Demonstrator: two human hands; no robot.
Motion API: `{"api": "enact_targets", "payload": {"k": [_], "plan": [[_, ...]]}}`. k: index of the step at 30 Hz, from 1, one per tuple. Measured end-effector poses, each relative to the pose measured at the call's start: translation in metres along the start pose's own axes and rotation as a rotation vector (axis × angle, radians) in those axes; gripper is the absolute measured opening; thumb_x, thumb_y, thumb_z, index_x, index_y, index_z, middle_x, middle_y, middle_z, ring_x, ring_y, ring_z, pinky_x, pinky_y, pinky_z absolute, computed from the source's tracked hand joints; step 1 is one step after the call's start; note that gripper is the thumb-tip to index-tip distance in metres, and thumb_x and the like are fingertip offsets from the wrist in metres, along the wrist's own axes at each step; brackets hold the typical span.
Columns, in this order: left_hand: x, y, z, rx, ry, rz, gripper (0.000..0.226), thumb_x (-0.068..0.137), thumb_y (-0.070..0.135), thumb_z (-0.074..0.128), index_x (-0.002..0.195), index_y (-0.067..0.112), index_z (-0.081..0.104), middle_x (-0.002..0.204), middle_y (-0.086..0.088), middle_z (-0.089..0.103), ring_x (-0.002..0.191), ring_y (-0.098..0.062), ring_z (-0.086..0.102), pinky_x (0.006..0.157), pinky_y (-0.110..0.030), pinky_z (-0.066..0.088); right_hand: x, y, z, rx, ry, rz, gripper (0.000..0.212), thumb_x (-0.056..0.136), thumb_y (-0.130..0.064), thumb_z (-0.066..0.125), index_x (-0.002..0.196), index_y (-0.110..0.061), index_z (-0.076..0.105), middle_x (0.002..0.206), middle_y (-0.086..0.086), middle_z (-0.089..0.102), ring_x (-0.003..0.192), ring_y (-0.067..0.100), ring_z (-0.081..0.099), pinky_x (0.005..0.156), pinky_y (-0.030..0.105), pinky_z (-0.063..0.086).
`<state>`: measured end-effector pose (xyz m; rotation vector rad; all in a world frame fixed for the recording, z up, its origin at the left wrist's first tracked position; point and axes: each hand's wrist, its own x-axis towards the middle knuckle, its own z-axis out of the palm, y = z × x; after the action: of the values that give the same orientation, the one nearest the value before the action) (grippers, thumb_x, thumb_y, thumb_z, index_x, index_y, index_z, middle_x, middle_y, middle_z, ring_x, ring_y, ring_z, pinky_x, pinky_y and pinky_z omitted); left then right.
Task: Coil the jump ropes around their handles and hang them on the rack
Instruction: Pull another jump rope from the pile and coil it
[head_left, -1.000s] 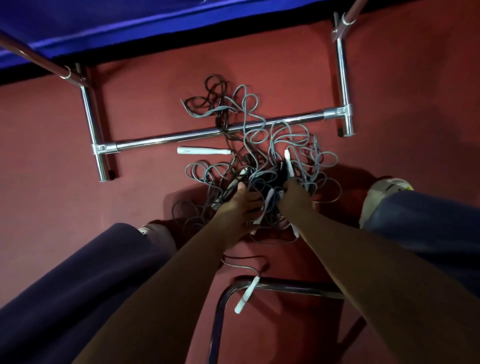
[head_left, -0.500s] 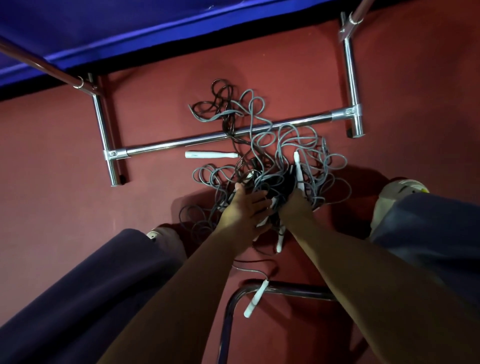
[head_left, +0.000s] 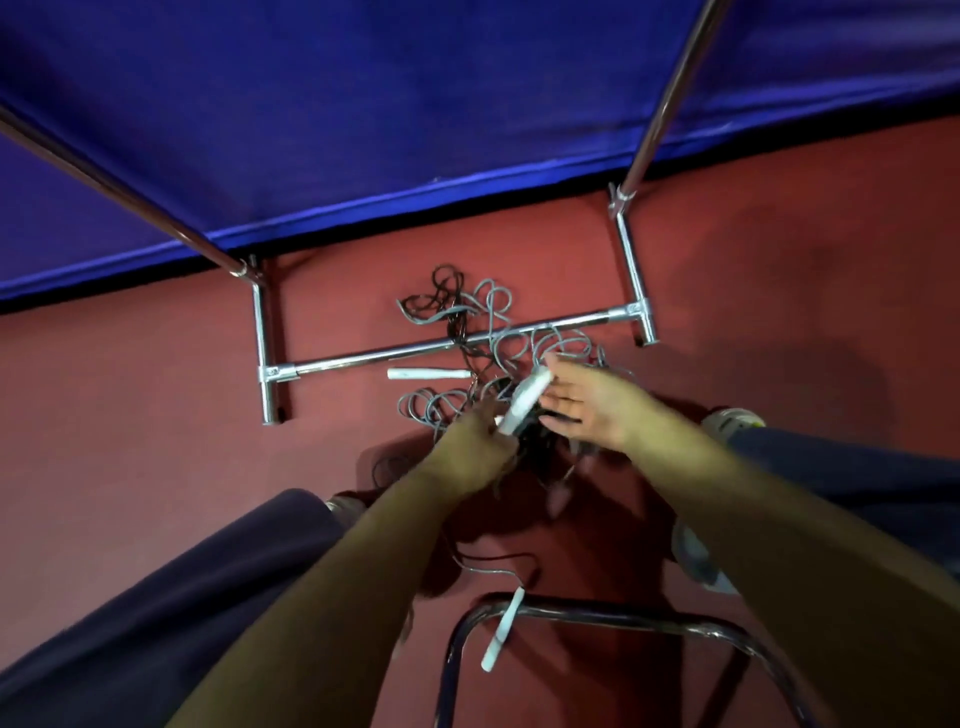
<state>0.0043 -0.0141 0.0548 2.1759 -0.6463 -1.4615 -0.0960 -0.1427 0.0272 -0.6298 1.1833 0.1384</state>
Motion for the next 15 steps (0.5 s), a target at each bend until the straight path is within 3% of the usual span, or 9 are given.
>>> {"api": "enact_targets", "payload": {"k": [3, 5, 9, 11, 15], "plan": [[-0.036, 0.034, -0.026, -0.217, 0.140, 0.054, 0.012, 0.089, 0.003, 0.055, 0.098, 0.011, 0.057, 0.064, -0.004, 0.050, 0.044, -0.009, 0.043, 0.036, -0.013, 0.032, -0.052, -0.026, 0.007, -0.050, -0.012, -0.062, 0.044, 0.091, -0.053, 0.049, 0.109, -0.014, 0.057, 0.109, 0.005, 0.060, 0.099, 0.016, 0.058, 0.080, 0.033, 0.050], [-0.065, 0.059, -0.039, -0.351, 0.145, 0.133, 0.009, 0.087, -0.001, 0.056, 0.091, 0.006, 0.056, 0.061, -0.006, 0.047, 0.043, -0.011, 0.041, 0.036, -0.015, 0.030, -0.093, -0.038, 0.018, -0.108, -0.077, -0.130, 0.043, 0.090, -0.054, 0.051, 0.107, -0.016, 0.058, 0.114, 0.007, 0.060, 0.102, 0.018, 0.059, 0.082, 0.035, 0.051], [-0.128, 0.107, -0.058, -0.443, 0.088, 0.351, 0.021, 0.088, -0.006, 0.054, 0.105, 0.007, 0.060, 0.075, -0.010, 0.058, 0.055, -0.015, 0.048, 0.050, -0.024, 0.039, -0.182, -0.052, 0.049, -0.095, -0.248, -0.400, 0.027, 0.090, -0.042, 0.055, 0.104, -0.019, 0.061, 0.090, 0.001, 0.066, 0.077, 0.013, 0.066, 0.071, 0.032, 0.057], [-0.161, 0.130, -0.069, -0.485, 0.072, 0.463, 0.023, 0.090, -0.005, 0.052, 0.106, 0.010, 0.061, 0.080, -0.012, 0.062, 0.058, -0.013, 0.052, 0.051, -0.021, 0.042, -0.222, -0.061, 0.059, -0.051, -0.313, -0.512, 0.022, 0.093, -0.038, 0.052, 0.102, -0.022, 0.064, 0.083, -0.001, 0.066, 0.070, 0.011, 0.065, 0.070, 0.031, 0.057], [-0.228, 0.178, -0.096, -0.600, 0.072, 0.653, 0.021, 0.094, 0.000, 0.049, 0.107, 0.013, 0.059, 0.068, -0.004, 0.063, 0.058, -0.011, 0.054, 0.053, -0.020, 0.046, -0.278, -0.076, 0.064, -0.071, -0.346, -0.609, 0.038, 0.089, -0.053, 0.046, 0.110, -0.027, 0.065, 0.089, 0.003, 0.070, 0.083, 0.017, 0.068, 0.080, 0.037, 0.053]]}}
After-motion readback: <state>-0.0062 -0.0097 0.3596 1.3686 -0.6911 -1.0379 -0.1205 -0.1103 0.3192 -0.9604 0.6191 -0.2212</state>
